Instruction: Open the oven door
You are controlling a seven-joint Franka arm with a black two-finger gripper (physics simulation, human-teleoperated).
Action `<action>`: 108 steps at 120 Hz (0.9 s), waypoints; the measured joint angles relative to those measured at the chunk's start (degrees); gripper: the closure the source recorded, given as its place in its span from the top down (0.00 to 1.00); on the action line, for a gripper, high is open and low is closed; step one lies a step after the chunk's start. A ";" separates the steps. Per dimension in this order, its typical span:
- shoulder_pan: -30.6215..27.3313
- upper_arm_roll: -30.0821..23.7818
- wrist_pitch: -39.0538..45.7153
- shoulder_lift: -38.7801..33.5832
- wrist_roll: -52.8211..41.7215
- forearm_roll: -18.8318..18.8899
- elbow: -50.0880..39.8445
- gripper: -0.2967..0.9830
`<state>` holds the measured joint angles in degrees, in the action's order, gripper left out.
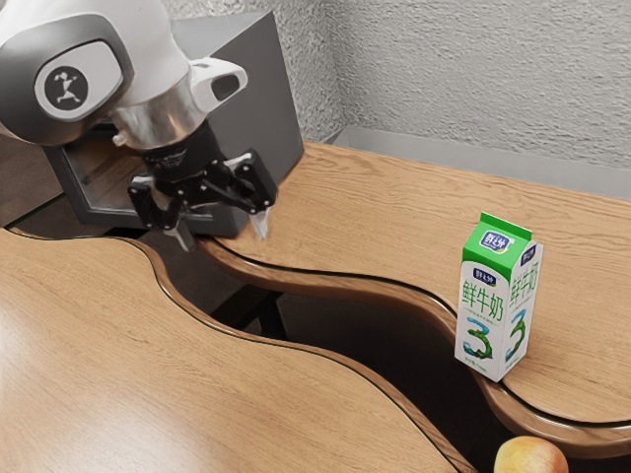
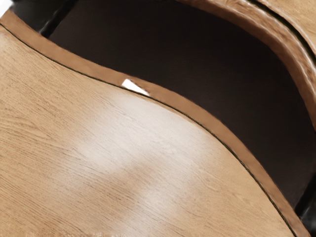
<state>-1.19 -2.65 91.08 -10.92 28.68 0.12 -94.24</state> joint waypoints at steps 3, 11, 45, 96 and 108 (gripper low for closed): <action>-0.23 -0.03 0.18 -0.40 4.13 0.01 -0.22 0.77; -0.90 -0.07 0.71 -0.86 14.33 0.03 -0.47 0.77; -24.77 -0.77 14.97 13.08 43.50 -0.45 15.00 0.77; -35.15 -5.16 21.82 26.61 59.33 -0.26 25.54 0.77; -36.60 -6.29 23.18 27.54 61.39 -0.16 25.66 0.77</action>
<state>-37.79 -8.94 114.27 16.62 90.07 -0.04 -68.58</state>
